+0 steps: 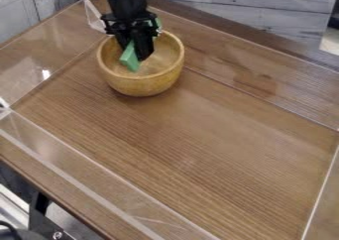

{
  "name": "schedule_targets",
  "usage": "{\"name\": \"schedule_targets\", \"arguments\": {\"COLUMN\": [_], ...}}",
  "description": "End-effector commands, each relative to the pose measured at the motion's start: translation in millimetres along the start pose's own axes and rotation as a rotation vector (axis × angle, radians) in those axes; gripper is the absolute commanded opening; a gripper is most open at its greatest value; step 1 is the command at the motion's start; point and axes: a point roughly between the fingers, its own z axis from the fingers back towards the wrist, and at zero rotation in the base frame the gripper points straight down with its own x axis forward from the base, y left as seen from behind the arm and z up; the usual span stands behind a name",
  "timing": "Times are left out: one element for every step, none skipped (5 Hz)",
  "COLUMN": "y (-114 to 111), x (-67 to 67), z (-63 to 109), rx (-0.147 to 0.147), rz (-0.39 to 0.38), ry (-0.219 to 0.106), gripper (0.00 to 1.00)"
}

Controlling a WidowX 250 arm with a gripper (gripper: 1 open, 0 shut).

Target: Put the green block in the brown bowl

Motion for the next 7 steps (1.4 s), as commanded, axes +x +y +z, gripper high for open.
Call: {"name": "schedule_targets", "arguments": {"y": [6.7, 7.9, 9.0, 10.0, 10.9, 12.0, 12.8], "x": [9.5, 9.0, 8.3, 7.5, 6.5, 5.6, 4.5], "z": [18.8, 19.1, 19.6, 20.4, 21.3, 22.0, 23.0], "rx": [0.026, 0.023, 0.020, 0.016, 0.013, 0.010, 0.007], "rz": [-0.001, 0.002, 0.006, 0.009, 0.012, 0.015, 0.018], "ry": [-0.054, -0.048, -0.042, -0.035, -0.027, -0.020, -0.012], "gripper": [0.00, 0.00, 0.00, 0.00, 0.00, 0.00, 0.00]}}
